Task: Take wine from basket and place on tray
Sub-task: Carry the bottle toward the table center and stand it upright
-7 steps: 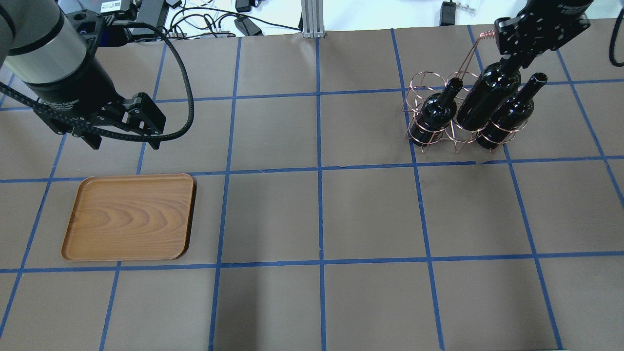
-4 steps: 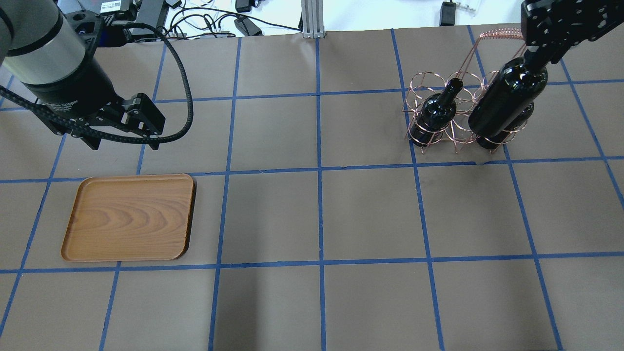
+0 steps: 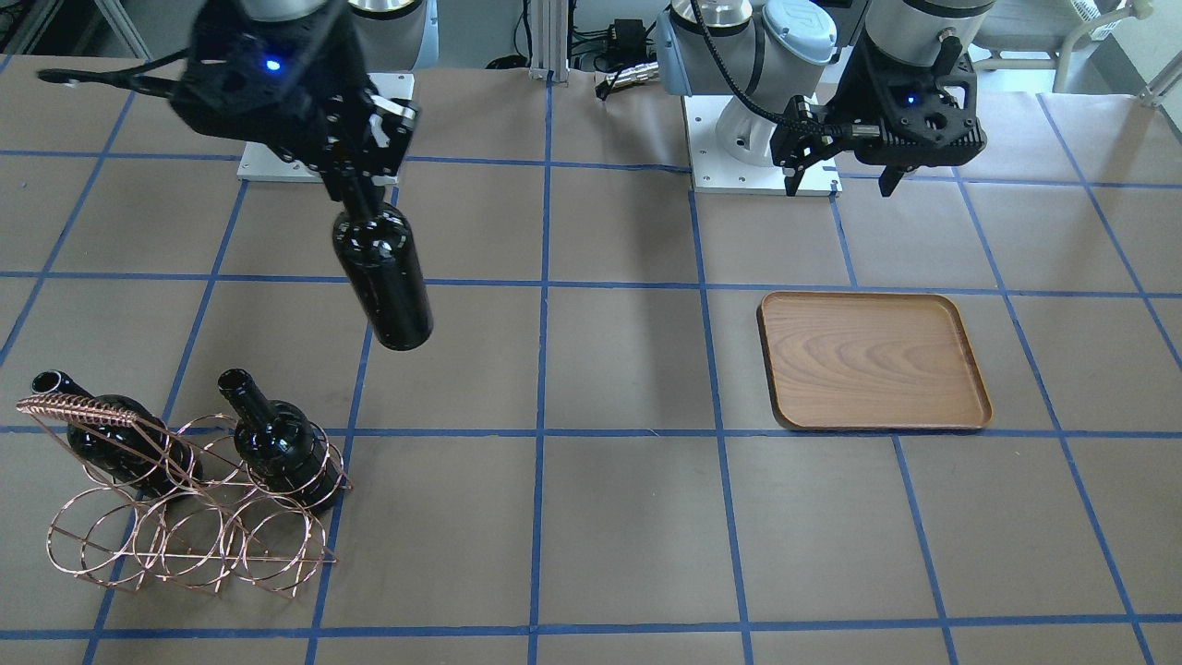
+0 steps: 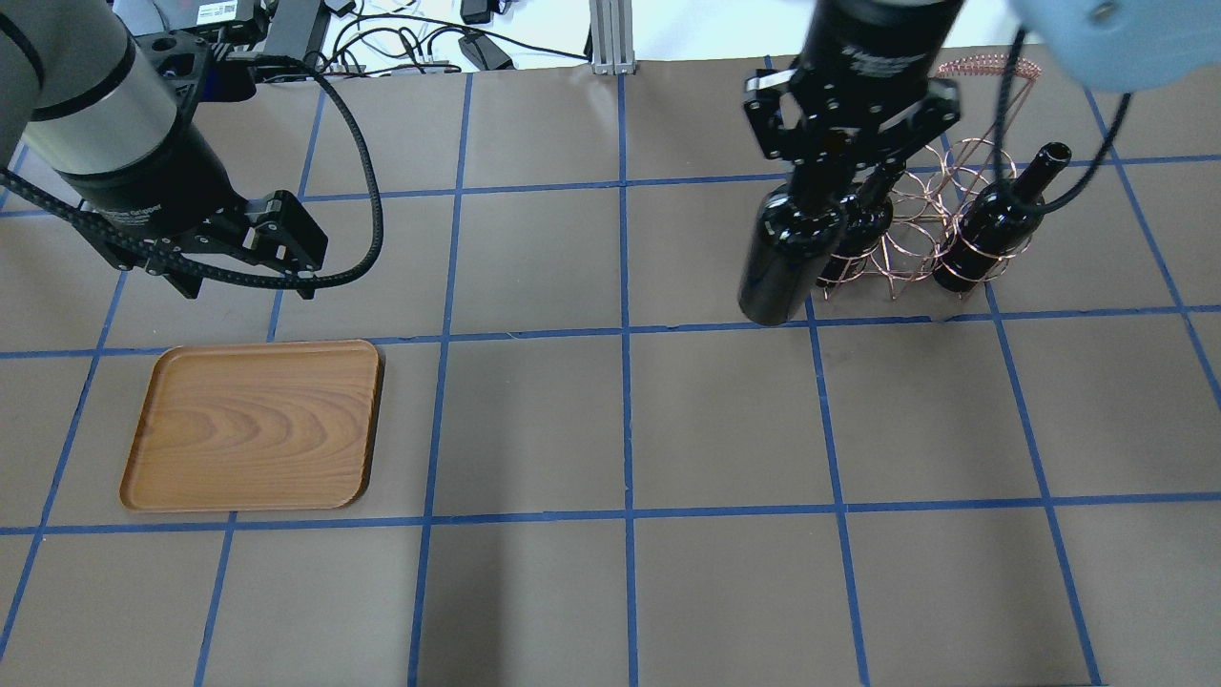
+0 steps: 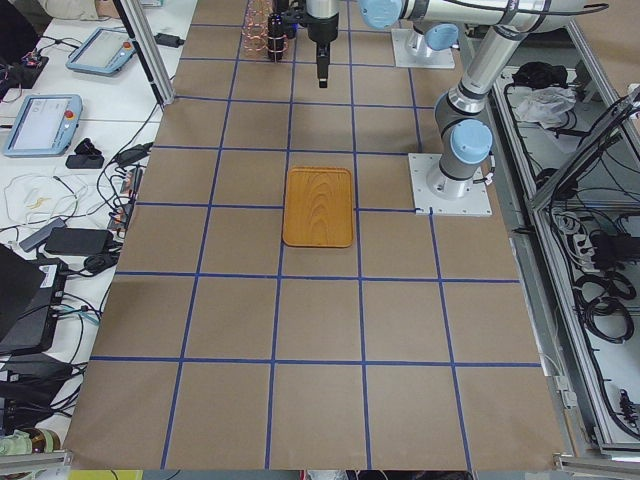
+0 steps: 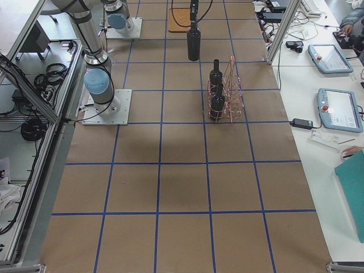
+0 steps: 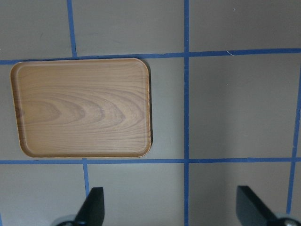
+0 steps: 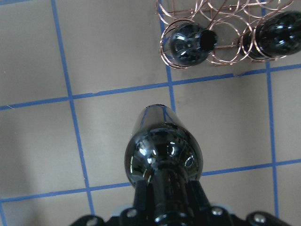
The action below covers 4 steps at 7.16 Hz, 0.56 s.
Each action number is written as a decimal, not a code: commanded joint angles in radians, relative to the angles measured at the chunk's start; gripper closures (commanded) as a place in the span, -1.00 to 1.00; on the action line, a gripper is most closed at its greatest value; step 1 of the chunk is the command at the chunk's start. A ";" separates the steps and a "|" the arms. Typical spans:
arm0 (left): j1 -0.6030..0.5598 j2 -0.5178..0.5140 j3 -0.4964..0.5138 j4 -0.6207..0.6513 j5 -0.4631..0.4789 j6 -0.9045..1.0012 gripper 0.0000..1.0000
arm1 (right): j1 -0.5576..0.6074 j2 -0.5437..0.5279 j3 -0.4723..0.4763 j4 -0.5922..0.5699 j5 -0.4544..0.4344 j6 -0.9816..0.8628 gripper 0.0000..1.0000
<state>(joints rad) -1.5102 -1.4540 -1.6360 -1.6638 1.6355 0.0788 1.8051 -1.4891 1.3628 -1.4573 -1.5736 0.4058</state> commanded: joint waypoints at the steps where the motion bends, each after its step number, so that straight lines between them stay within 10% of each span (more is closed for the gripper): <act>1: 0.005 -0.005 0.001 0.006 -0.002 0.001 -1.00 | 0.190 0.120 0.005 -0.113 0.001 0.282 0.86; 4: 0.038 -0.019 0.004 0.030 -0.005 0.003 -1.00 | 0.289 0.208 0.036 -0.219 0.000 0.430 0.82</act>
<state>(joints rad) -1.4844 -1.4700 -1.6342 -1.6385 1.6334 0.0810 2.0650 -1.3066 1.3815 -1.6423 -1.5731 0.7929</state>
